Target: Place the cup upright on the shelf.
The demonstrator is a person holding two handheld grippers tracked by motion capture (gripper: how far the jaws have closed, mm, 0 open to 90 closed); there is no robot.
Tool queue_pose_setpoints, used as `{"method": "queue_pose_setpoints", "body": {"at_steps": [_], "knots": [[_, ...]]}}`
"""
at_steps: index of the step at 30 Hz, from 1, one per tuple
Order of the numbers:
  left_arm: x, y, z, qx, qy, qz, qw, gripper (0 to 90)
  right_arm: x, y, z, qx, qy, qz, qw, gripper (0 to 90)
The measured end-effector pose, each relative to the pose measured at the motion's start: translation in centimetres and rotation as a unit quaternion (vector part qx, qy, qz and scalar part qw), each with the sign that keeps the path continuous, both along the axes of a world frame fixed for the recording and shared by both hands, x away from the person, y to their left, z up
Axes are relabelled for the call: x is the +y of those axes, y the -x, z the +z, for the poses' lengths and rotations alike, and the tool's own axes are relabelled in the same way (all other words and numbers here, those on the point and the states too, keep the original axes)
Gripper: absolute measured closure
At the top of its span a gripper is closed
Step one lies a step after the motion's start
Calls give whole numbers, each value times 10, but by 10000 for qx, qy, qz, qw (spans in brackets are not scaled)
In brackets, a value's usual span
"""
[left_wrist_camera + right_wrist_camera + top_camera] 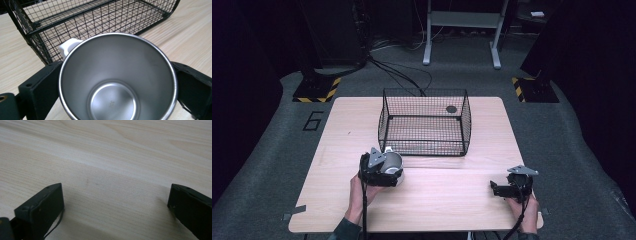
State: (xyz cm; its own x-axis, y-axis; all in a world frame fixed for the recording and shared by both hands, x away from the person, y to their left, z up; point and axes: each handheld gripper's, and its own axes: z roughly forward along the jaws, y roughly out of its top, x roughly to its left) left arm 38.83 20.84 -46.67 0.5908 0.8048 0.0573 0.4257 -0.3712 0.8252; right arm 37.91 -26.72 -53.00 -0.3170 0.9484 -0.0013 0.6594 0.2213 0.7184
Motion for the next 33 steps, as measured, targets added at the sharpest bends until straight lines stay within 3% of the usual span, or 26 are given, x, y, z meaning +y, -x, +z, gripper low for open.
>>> {"method": "queue_pose_setpoints", "body": {"at_steps": [10, 18, 25, 33], "knots": [[1, 0, -2, -73, 72, -43, 9999, 62, 0, 0, 0, 2, 0, -1, 10000, 0], [3, 2, 0, -36, 0, -201, 9998, 63, 0, 0, 0, 1, 1, 0, 10000, 0], [7, 5, 6, -60, 144, -318, 9994, 63, 0, 0, 0, 3, 4, 4, 10000, 0], [13, 10, 21, -26, 322, -573, 9978, 63, 0, 0, 0, 4, 7, 16, 10000, 0]]}}
